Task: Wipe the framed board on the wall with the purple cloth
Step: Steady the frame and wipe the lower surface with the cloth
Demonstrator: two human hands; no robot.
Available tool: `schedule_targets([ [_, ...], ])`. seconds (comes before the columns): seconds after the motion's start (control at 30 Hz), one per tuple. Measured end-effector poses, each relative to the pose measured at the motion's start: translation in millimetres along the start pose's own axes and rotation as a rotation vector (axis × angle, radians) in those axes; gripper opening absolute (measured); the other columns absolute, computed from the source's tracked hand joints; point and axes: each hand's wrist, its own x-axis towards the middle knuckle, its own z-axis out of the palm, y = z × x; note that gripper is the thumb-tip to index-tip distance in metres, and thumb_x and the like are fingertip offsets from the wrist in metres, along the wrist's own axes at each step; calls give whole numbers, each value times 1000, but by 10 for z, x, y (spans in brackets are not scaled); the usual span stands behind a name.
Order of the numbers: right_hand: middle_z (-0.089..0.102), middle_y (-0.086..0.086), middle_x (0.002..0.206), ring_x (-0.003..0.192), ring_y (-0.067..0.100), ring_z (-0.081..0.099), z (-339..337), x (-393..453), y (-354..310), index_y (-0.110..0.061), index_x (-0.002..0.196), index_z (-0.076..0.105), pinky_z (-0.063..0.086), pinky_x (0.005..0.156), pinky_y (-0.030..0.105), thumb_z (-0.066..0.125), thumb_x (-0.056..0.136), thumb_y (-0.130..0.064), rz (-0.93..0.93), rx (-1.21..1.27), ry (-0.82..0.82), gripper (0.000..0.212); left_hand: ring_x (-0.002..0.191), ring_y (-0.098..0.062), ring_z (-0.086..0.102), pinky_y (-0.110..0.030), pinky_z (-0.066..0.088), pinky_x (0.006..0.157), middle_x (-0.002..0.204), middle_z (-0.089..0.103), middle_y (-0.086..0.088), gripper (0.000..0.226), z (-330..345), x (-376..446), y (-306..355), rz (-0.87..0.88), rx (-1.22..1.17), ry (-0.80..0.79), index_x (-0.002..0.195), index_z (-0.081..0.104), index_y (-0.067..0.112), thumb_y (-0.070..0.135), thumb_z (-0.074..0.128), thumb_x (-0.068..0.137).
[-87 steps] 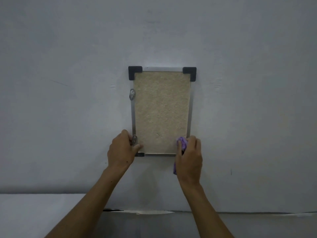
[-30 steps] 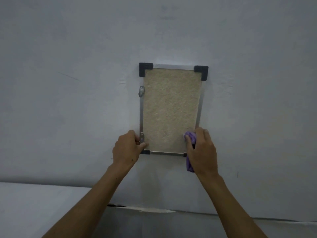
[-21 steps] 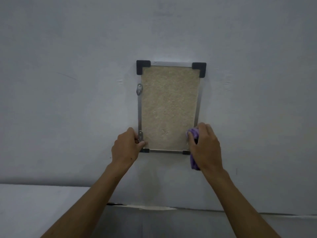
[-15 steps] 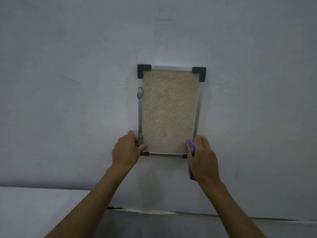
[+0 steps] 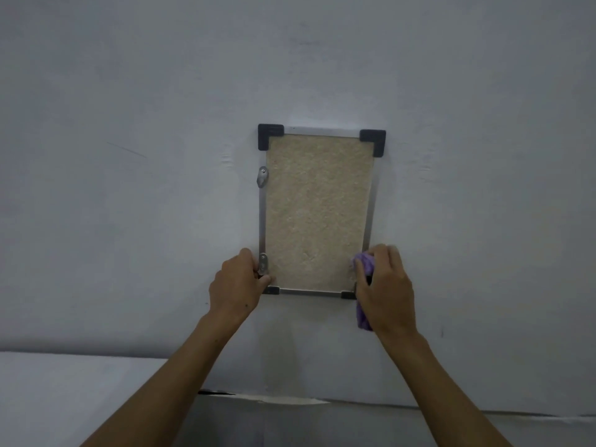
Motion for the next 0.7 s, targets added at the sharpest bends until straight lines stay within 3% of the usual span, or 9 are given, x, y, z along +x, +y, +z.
schedule_targets([
  [0.1,52,7,95,67,14,48,-37,135,-9,-8,97,54,45,54,25,64,98,-24,-47,-16,53,19,70,-16,59,-38,54,63,78,60,3,29,2,-6,1,-2,0,-3,85,50,19,35,75,86],
  [0.3,54,4,98,65,21,56,-19,-180,105,-10,96,56,53,51,35,62,98,-24,-83,-60,-136,16,68,-14,58,-33,49,59,77,59,3,29,14,0,-1,-4,-7,5,85,52,19,35,76,85],
  [0.5,53,6,97,66,20,55,-76,95,35,-9,97,54,51,52,32,60,100,-24,-78,-14,-1,16,73,-17,59,-39,54,65,82,61,1,28,20,-41,-32,10,7,-23,88,53,16,34,75,86],
  [0.7,54,6,98,67,23,58,-69,-157,94,-8,98,57,54,53,37,60,99,-23,-116,-105,-197,15,70,-16,58,-38,53,62,79,59,2,29,49,-52,-37,4,-15,-15,85,52,17,33,76,85],
])
